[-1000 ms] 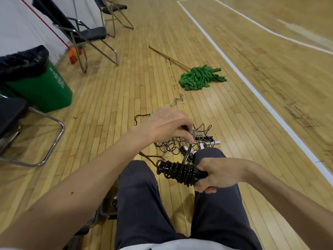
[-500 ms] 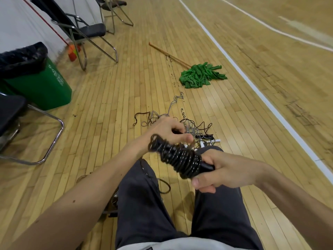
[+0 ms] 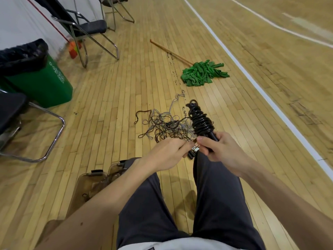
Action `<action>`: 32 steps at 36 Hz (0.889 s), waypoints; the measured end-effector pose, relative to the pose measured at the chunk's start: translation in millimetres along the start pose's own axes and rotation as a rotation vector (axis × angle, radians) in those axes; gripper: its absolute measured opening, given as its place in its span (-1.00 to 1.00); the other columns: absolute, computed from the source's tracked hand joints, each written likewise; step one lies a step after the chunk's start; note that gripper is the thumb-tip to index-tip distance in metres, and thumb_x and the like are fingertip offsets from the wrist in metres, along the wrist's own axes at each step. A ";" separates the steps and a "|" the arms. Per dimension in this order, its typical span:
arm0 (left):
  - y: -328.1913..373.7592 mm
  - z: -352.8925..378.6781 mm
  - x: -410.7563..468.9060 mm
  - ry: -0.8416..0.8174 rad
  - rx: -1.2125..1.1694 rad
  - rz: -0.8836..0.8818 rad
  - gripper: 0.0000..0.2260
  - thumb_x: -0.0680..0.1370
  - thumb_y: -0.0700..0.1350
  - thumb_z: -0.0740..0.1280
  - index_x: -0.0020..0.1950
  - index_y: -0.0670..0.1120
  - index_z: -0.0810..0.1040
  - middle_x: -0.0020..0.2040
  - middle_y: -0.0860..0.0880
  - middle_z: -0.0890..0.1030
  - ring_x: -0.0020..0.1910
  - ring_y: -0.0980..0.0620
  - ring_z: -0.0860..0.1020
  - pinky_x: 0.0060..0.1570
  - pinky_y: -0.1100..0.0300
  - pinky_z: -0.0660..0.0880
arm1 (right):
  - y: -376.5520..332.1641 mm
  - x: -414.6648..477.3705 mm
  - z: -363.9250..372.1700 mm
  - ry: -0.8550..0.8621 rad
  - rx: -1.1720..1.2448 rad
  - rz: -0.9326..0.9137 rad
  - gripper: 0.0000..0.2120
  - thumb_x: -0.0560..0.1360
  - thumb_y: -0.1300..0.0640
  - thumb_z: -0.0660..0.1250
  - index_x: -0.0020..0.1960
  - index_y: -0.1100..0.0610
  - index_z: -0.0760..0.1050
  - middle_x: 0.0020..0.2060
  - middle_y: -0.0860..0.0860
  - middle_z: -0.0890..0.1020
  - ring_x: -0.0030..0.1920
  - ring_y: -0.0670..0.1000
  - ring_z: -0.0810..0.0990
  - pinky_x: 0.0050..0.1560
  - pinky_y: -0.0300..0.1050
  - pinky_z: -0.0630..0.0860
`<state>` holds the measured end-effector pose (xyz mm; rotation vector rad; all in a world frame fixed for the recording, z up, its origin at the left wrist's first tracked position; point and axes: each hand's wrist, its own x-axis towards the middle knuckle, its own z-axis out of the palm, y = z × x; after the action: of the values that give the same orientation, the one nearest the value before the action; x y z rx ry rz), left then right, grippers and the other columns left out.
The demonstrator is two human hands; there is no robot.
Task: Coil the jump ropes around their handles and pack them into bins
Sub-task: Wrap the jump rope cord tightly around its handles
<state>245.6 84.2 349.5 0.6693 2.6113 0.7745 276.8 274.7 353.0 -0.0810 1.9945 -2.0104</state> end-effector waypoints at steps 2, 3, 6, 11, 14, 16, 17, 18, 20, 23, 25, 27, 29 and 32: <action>-0.1 1.4 -2.2 -0.021 0.022 0.008 -0.56 0.69 0.15 0.10 -0.18 -0.11 0.53 -0.41 0.07 0.46 -0.43 0.14 0.41 -0.32 0.12 0.37 | 5.5 4.2 -2.5 0.047 -0.033 0.011 -0.69 0.64 0.20 0.28 -0.29 0.16 0.40 -0.44 0.05 0.43 -0.51 -0.09 0.26 -0.49 -0.28 0.20; -1.5 1.8 -2.8 -0.039 0.056 0.004 -0.59 0.68 0.15 0.12 -0.20 -0.08 0.50 -0.40 0.07 0.46 -0.44 0.14 0.40 -0.33 0.11 0.35 | 8.4 6.0 -4.2 0.078 -0.042 0.022 -0.69 0.64 0.21 0.29 -0.28 0.16 0.40 -0.44 0.05 0.44 -0.51 -0.09 0.26 -0.50 -0.29 0.20; -8.0 0.1 -6.1 -0.084 0.215 -0.030 -0.63 0.66 0.18 0.17 -0.28 0.05 0.36 -0.37 0.06 0.46 -0.40 0.10 0.43 -0.34 0.10 0.37 | 16.4 10.8 -14.9 0.162 0.031 0.084 -0.73 0.63 0.23 0.29 -0.24 0.20 0.38 -0.44 0.05 0.43 -0.54 -0.10 0.24 -0.53 -0.29 0.18; -15.0 -8.4 -10.5 -0.040 0.279 -0.037 -0.61 0.67 0.21 0.12 -0.32 0.10 0.31 -0.40 0.06 0.45 -0.41 0.10 0.44 -0.30 0.08 0.42 | 31.6 10.6 -32.0 0.162 -0.021 0.173 -0.81 0.63 0.23 0.29 -0.14 0.25 0.42 -0.39 0.11 0.44 -0.51 -0.07 0.28 -0.52 -0.27 0.20; -10.0 -14.7 -10.5 0.000 0.388 -0.008 -0.58 0.66 0.24 0.12 -0.32 0.04 0.32 -0.41 0.07 0.42 -0.42 0.09 0.43 -0.31 0.10 0.38 | 41.0 8.7 -30.2 0.164 -0.196 0.176 -0.77 0.62 0.22 0.32 -0.20 0.22 0.43 -0.42 0.08 0.47 -0.51 -0.07 0.35 -0.51 -0.28 0.28; -4.2 -18.9 -10.6 0.014 0.466 0.025 -0.59 0.65 0.25 0.13 -0.25 0.00 0.39 -0.38 0.08 0.41 -0.36 0.03 0.45 -0.26 0.08 0.45 | 46.0 10.4 -29.6 0.162 -0.241 0.183 -0.76 0.61 0.22 0.32 -0.22 0.19 0.42 -0.45 0.02 0.47 -0.52 -0.08 0.36 -0.51 -0.28 0.30; -0.8 -20.9 -11.3 0.013 0.506 0.044 -0.62 0.65 0.25 0.13 -0.17 0.00 0.46 -0.36 0.10 0.43 -0.31 0.01 0.48 -0.19 0.06 0.50 | 48.7 12.2 -29.3 0.165 -0.261 0.188 -0.76 0.61 0.21 0.33 -0.22 0.18 0.42 -0.47 0.00 0.48 -0.52 -0.08 0.37 -0.50 -0.27 0.31; 3.2 -23.3 -12.0 0.009 0.546 0.063 -0.63 0.65 0.24 0.13 -0.06 0.00 0.54 -0.31 0.10 0.45 -0.25 -0.01 0.52 -0.13 0.04 0.54 | 51.0 14.2 -29.0 0.172 -0.287 0.190 -0.76 0.61 0.20 0.33 -0.23 0.17 0.43 -0.48 -0.01 0.49 -0.51 -0.07 0.38 -0.48 -0.25 0.32; 9.8 -27.3 -12.3 0.010 0.631 0.107 -0.63 0.66 0.22 0.12 0.07 -0.01 0.56 -0.21 0.07 0.50 -0.13 -0.03 0.59 -0.08 0.01 0.56 | 54.1 18.0 -27.5 0.187 -0.335 0.191 -0.76 0.60 0.19 0.34 -0.24 0.16 0.43 -0.50 -0.03 0.50 -0.50 -0.05 0.40 -0.45 -0.20 0.33; 15.3 -34.8 -9.4 0.013 0.716 0.150 -0.64 0.66 0.20 0.13 0.08 -0.04 0.55 -0.14 0.02 0.55 -0.08 -0.04 0.61 -0.11 0.03 0.56 | 54.1 20.9 -26.4 0.166 -0.351 0.218 -0.76 0.60 0.18 0.34 -0.22 0.15 0.43 -0.50 -0.04 0.49 -0.51 -0.05 0.39 -0.46 -0.18 0.32; 17.5 -43.6 -5.8 0.020 0.777 0.181 -0.63 0.65 0.22 0.14 0.08 -0.04 0.56 -0.11 0.02 0.59 -0.09 -0.01 0.61 -0.22 0.13 0.48 | 51.6 21.6 -25.9 0.107 -0.338 0.271 -0.80 0.61 0.19 0.33 -0.19 0.16 0.44 -0.48 -0.02 0.49 -0.50 -0.06 0.38 -0.48 -0.20 0.31; 20.9 -55.1 -1.6 0.018 0.823 0.219 -0.61 0.62 0.25 0.17 0.07 -0.03 0.58 -0.12 0.04 0.60 -0.11 0.03 0.61 -0.27 0.20 0.41 | 50.9 21.5 -25.1 0.020 -0.338 0.347 -0.84 0.61 0.20 0.34 -0.14 0.17 0.45 -0.46 0.00 0.49 -0.50 -0.06 0.38 -0.49 -0.21 0.30; 27.8 -66.8 2.4 -0.001 0.874 0.261 -0.60 0.59 0.27 0.18 0.02 -0.04 0.57 -0.19 0.06 0.55 -0.13 0.02 0.59 -0.25 0.17 0.48 | 49.6 19.7 -22.5 -0.082 -0.353 0.436 -0.86 0.60 0.19 0.36 -0.11 0.17 0.46 -0.45 0.00 0.49 -0.52 -0.08 0.37 -0.52 -0.25 0.29; 40.3 -76.5 8.6 -0.039 0.914 0.334 -0.63 0.59 0.26 0.19 -0.12 -0.04 0.46 -0.25 0.06 0.46 -0.17 0.02 0.56 -0.29 0.18 0.40 | 44.0 15.3 -15.1 -0.241 -0.392 0.490 -0.84 0.60 0.17 0.36 -0.13 0.17 0.45 -0.44 0.00 0.48 -0.51 -0.07 0.34 -0.53 -0.26 0.26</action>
<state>218.8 86.3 432.2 1.3479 2.7634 -0.4352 266.2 286.1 306.5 0.0720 1.9826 -1.2395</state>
